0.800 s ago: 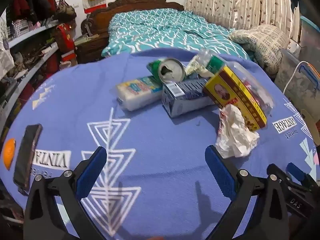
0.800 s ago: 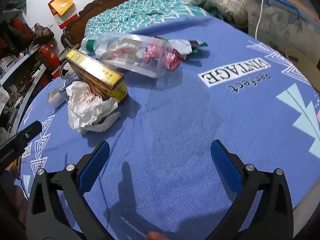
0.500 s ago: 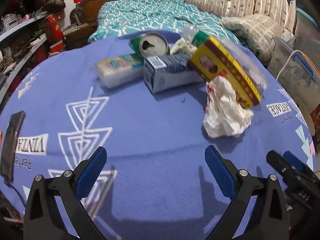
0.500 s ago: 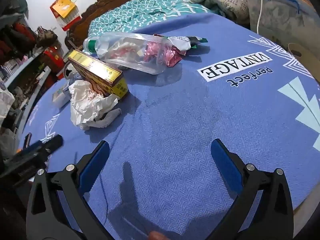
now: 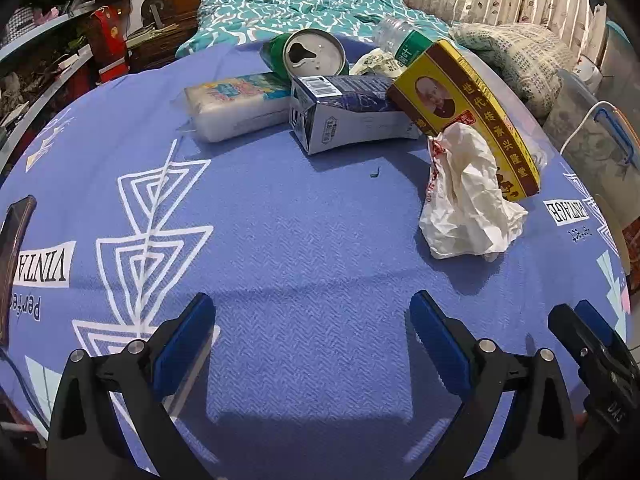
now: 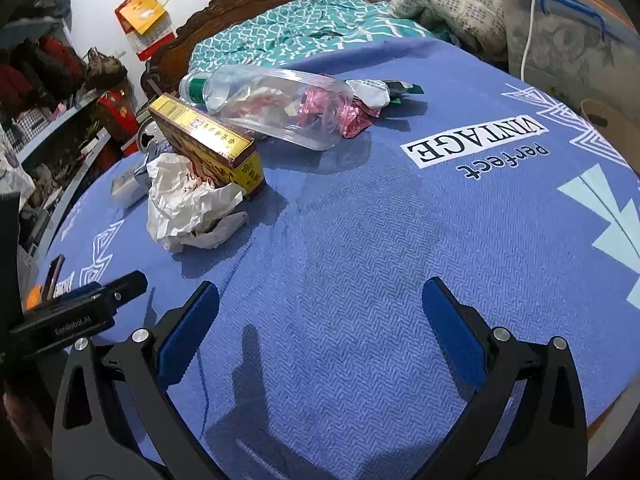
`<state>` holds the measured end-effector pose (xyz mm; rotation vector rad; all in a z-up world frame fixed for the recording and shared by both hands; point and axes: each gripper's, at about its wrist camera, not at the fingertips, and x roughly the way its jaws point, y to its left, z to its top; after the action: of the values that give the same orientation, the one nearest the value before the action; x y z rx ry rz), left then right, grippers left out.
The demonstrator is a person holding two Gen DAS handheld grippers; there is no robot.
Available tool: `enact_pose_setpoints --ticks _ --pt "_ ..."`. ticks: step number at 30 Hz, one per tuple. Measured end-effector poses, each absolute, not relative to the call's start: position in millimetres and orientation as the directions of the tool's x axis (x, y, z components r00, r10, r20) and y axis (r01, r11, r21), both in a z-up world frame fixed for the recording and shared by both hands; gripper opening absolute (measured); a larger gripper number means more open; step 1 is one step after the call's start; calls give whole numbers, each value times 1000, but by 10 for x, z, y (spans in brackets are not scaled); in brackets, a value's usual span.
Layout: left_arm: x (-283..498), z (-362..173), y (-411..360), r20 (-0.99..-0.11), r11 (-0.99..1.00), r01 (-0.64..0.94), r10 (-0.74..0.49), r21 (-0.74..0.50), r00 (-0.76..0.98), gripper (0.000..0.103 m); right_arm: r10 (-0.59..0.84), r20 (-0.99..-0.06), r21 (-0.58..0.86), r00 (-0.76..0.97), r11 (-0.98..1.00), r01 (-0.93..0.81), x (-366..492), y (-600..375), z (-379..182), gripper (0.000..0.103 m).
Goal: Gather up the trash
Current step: 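Move both tools toward the pile of trash on the blue cloth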
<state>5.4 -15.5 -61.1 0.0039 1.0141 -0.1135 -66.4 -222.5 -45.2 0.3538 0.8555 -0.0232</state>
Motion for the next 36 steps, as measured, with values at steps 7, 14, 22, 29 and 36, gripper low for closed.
enact_pose_setpoints --ticks 7,14,22,29,36 --pt "50 -635 -142 -846 994 102 -92 -45 526 94 135 -729 316 671 936 155 -674 -2270 -449 100" --pt "-13 -630 -94 -822 990 123 -124 -67 556 94 162 -705 359 690 921 151 -699 -2338 -436 100" --pt "2 -470 60 -804 997 70 -74 -41 589 94 59 -601 260 797 957 125 -841 -2293 -90 97" --pt "24 -130 76 -719 998 63 -34 13 694 94 63 -531 219 845 974 65 -787 -2254 193 79" --pt "86 52 3 -683 997 66 -21 40 730 94 112 -517 232 849 973 13 -751 -2186 254 54"
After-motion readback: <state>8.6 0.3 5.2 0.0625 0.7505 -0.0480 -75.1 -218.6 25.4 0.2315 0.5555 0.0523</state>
